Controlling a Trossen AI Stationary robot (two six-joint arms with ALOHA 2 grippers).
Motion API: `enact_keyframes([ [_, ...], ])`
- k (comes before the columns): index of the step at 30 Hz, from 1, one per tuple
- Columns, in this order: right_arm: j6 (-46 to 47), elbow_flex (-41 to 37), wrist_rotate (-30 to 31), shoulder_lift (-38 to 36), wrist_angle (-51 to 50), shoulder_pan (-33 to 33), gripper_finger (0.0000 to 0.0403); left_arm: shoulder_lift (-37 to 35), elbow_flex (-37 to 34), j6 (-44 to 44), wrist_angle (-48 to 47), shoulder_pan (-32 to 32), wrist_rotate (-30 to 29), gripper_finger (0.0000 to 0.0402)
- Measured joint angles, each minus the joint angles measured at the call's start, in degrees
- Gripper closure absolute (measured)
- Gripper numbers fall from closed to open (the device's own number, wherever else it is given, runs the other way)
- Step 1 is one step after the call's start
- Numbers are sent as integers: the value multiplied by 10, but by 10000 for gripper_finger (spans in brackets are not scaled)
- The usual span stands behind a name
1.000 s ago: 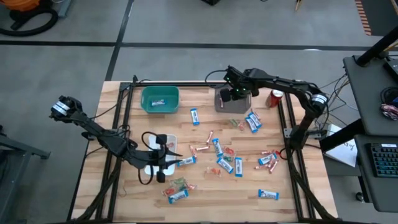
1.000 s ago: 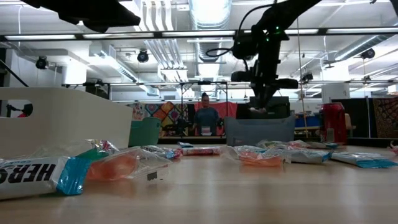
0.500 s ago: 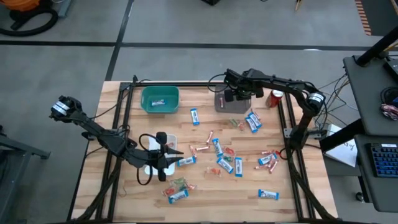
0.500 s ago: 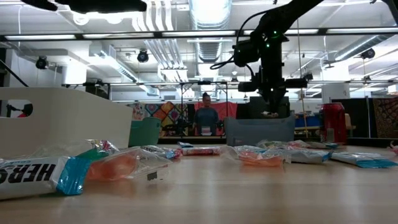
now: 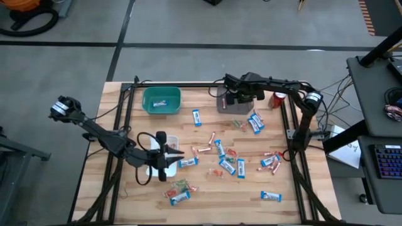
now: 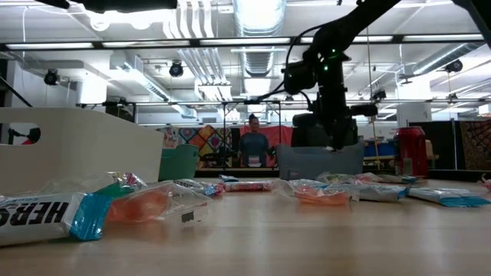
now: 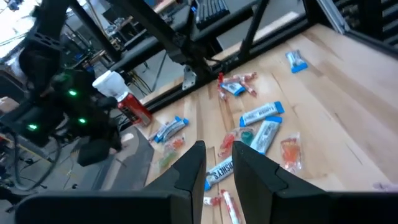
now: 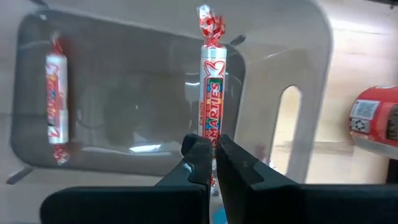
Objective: Sort candy
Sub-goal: Put the transparent candy rolls into the black bin
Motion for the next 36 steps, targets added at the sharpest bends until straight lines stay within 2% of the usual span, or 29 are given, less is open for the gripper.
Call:
enact_keyframes([
  [4, -3, 0, 0, 15, -1, 1, 391, -35, -24, -24, 5, 0, 0, 338],
  [12, -3, 0, 0, 19, -1, 2, 390, -111, -83, -28, 90, 0, 0, 338],
  [18, -4, 0, 0, 19, 0, 2, 390, -153, -105, -35, 95, 0, 0, 338],
  [26, 0, -4, 27, 19, 12, 4, 390, -161, -107, -36, 94, 0, 2, 338],
  [36, 18, -20, 23, 19, 33, 4, 390, -158, -106, -36, 94, 0, 3, 338],
])
